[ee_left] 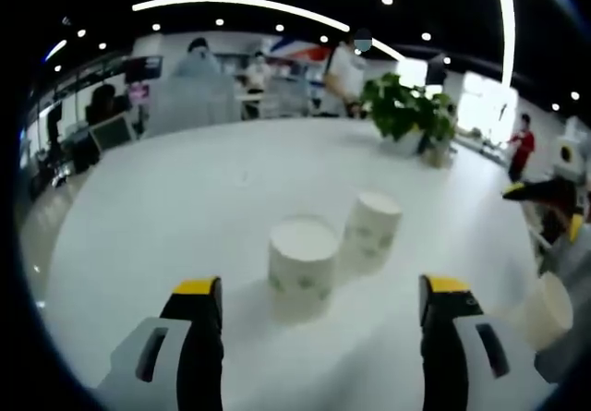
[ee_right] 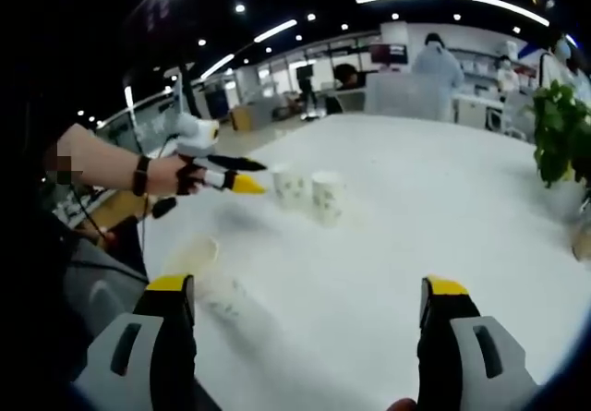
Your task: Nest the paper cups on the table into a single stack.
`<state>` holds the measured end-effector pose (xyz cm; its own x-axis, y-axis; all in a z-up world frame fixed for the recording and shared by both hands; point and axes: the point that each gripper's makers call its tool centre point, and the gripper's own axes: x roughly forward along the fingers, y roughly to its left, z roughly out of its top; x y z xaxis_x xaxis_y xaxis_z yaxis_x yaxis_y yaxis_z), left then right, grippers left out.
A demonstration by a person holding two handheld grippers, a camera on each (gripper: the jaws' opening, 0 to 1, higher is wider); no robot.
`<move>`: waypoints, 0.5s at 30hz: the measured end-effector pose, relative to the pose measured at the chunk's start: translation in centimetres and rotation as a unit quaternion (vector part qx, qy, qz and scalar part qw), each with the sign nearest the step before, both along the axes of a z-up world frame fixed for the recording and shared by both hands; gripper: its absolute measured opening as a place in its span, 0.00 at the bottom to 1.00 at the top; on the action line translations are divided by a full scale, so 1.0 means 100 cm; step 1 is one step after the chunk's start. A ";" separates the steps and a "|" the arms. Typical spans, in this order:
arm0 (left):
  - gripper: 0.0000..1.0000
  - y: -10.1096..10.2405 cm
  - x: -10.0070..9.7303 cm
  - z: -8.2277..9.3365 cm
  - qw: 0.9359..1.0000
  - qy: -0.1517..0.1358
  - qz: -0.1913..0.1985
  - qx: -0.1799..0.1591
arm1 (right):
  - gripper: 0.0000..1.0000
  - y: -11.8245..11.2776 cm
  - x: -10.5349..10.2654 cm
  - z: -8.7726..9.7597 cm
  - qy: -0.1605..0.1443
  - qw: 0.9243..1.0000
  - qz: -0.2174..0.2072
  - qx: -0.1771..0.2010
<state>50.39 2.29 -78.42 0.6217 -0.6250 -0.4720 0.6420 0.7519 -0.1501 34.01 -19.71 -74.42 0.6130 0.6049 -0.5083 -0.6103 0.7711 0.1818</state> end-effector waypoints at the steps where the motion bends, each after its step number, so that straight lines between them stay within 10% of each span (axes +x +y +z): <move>1: 0.87 -0.002 0.001 0.000 1.000 -0.001 0.000 0.000 | 1.00 -0.001 -0.001 0.000 0.001 1.000 0.000 0.001; 15: 0.82 -0.012 0.011 -0.003 1.000 -0.004 0.007 -0.010 | 1.00 -0.006 -0.010 0.004 0.004 1.000 -0.011 0.020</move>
